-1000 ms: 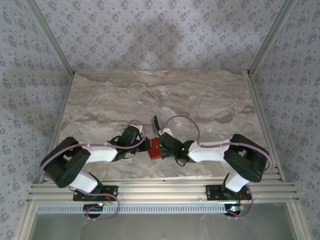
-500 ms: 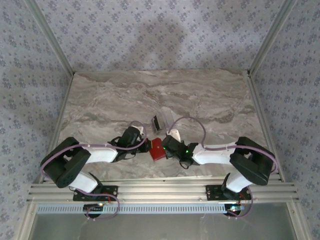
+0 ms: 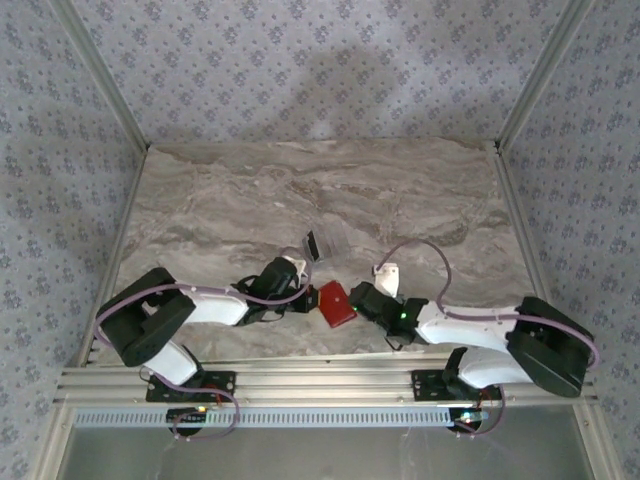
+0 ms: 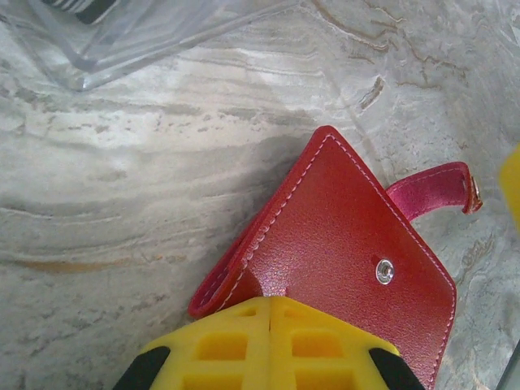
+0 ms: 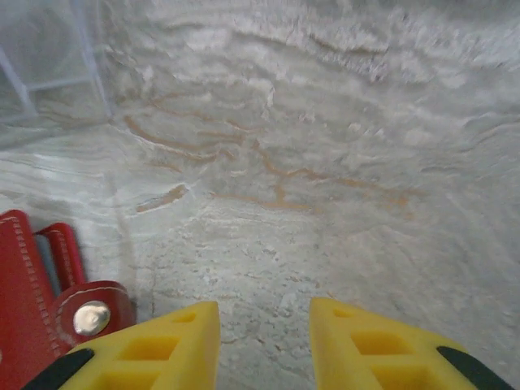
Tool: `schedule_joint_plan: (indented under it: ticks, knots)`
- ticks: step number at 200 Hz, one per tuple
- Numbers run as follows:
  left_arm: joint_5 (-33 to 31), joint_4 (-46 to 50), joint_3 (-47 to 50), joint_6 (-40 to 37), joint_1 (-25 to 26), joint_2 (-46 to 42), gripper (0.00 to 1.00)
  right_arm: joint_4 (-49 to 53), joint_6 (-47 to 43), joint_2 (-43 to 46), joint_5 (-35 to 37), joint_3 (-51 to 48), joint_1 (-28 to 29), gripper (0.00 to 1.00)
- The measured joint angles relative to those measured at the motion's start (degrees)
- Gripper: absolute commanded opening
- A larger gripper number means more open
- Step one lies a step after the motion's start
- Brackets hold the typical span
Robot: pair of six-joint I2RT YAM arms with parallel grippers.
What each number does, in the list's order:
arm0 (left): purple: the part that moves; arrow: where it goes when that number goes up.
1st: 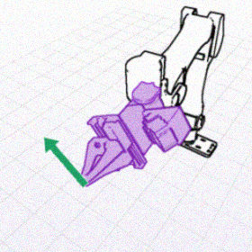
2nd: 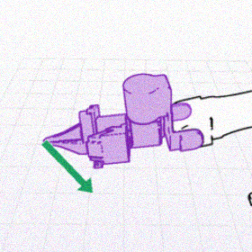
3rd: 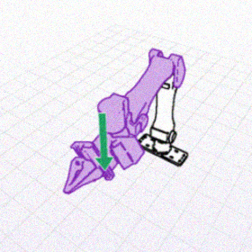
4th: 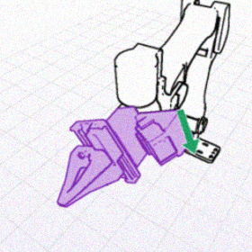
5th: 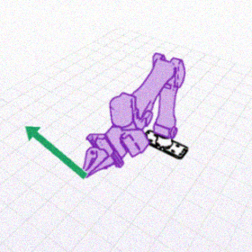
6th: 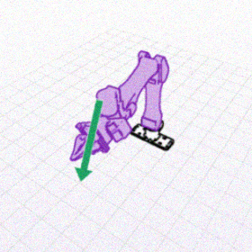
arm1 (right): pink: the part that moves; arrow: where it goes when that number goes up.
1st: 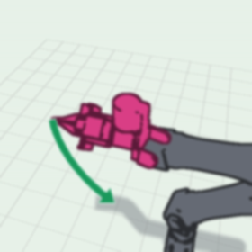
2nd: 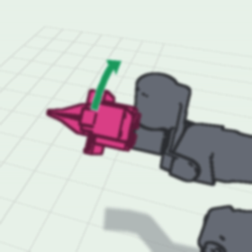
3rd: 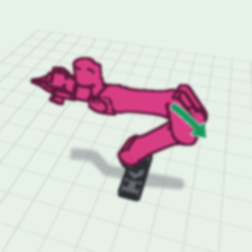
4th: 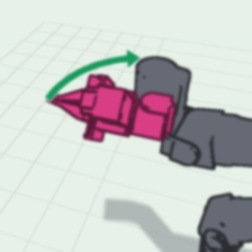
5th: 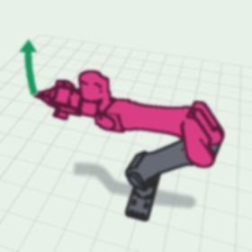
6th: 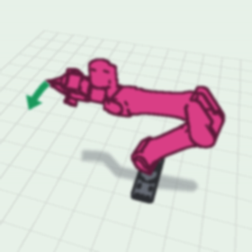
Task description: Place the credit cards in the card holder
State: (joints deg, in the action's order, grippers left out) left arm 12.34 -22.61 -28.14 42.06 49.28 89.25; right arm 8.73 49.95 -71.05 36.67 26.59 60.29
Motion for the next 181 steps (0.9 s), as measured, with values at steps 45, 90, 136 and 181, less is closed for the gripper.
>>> schedule_joint_plan:
  ticks: [45,90,136,181]
  knots:
    - [-0.15,-0.04,-0.04,0.00,0.02,0.04,0.00,1.16,-6.45,2.58,-2.84,5.51,3.78,0.35]
    - [-0.15,0.07,-0.17,0.00,0.02,0.07,0.00,-3.96,-13.07,-10.08,-16.83,12.59,3.54,0.44]
    - [-0.37,0.44,-0.15,-0.02,0.02,-0.22,0.00,-7.67,-13.38,-13.73,-24.26,10.29,-4.81,0.52]
    - [-1.25,0.59,-0.15,-0.22,0.35,-0.33,0.00,-10.49,-13.42,-14.21,-28.20,7.93,-7.56,0.51]
